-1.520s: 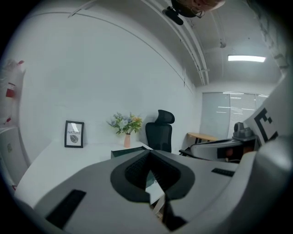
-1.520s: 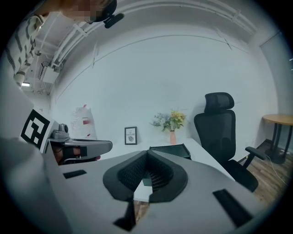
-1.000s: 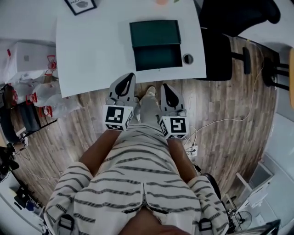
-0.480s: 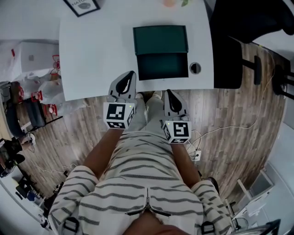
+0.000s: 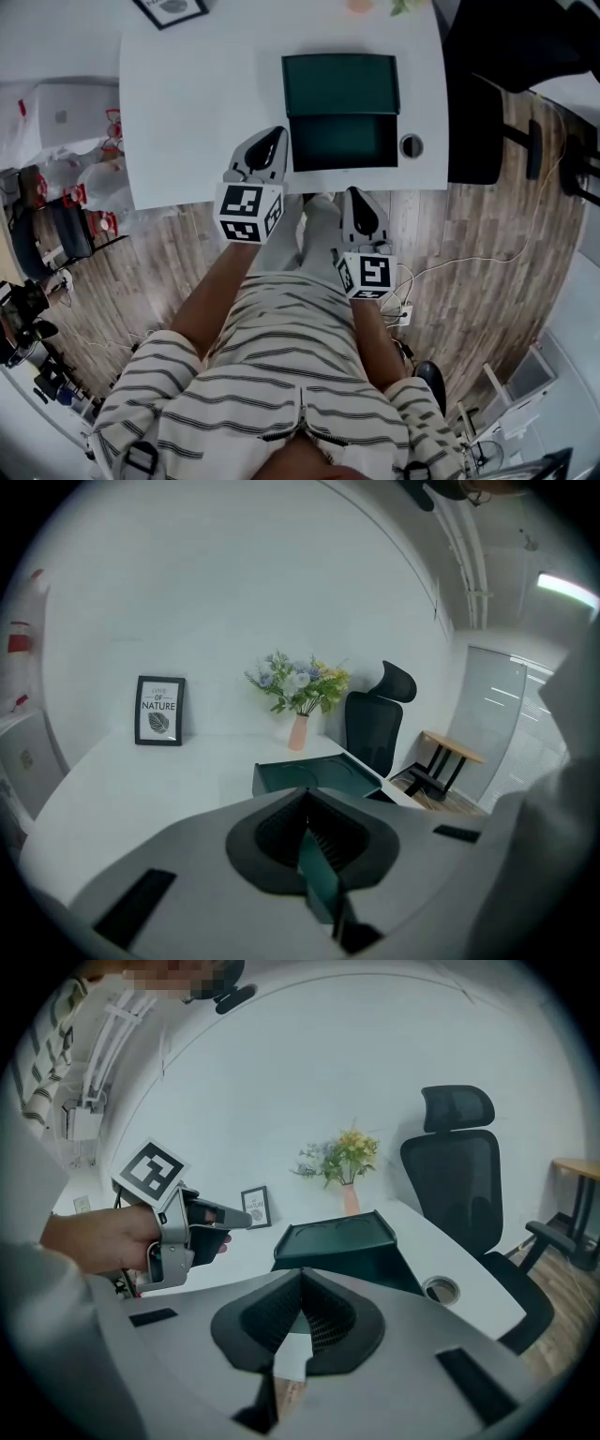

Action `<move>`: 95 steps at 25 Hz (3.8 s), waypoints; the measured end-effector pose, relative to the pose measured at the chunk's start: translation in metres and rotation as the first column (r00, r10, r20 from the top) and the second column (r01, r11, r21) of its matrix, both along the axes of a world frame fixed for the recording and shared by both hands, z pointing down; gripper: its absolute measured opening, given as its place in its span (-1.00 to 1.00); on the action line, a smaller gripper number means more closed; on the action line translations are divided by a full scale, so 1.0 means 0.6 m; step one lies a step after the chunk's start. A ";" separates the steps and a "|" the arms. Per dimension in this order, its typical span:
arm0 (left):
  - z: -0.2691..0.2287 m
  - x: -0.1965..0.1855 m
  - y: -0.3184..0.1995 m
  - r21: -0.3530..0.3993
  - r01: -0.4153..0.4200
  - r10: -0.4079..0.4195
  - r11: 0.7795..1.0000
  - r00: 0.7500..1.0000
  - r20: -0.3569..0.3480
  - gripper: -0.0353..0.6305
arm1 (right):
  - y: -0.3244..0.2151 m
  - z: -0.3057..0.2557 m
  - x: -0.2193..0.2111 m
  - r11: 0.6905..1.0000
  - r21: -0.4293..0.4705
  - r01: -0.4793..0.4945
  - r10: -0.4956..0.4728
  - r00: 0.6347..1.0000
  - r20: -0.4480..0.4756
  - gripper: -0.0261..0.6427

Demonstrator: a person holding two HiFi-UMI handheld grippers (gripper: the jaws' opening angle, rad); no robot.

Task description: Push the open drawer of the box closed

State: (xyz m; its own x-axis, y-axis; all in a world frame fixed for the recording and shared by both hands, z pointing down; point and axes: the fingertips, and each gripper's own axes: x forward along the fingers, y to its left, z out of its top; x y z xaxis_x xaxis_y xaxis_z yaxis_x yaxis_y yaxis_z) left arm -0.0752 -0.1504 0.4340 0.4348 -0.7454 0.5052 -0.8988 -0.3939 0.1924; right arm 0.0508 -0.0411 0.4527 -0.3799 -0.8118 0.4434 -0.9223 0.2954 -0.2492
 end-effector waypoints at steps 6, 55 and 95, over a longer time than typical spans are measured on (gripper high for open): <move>0.033 -0.011 -0.029 -0.045 0.008 -0.008 0.999 1.000 0.001 -0.82 | -0.003 0.022 -0.006 1.000 -0.016 -0.012 0.012 1.000 -0.008 -0.89; 0.171 -0.003 -0.112 -0.485 0.022 -0.078 0.874 0.992 -0.096 -0.64 | -0.008 0.140 0.009 0.984 -0.174 -0.027 0.017 0.998 -0.064 -0.84; 0.174 0.002 -0.110 -0.494 0.002 -0.084 0.870 0.986 -0.143 -0.60 | -0.039 0.208 0.006 0.961 -0.276 -0.009 -0.012 0.997 -0.072 -0.70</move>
State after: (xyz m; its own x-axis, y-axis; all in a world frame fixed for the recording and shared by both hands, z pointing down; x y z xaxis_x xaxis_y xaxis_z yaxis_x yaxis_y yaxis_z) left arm -0.0742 -0.2164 0.5384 0.5109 -0.4387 0.7392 -0.8553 -0.1737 0.4881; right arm 0.0545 -0.0646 0.5777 -0.3396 -0.6535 0.6765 -0.9405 0.2262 -0.2536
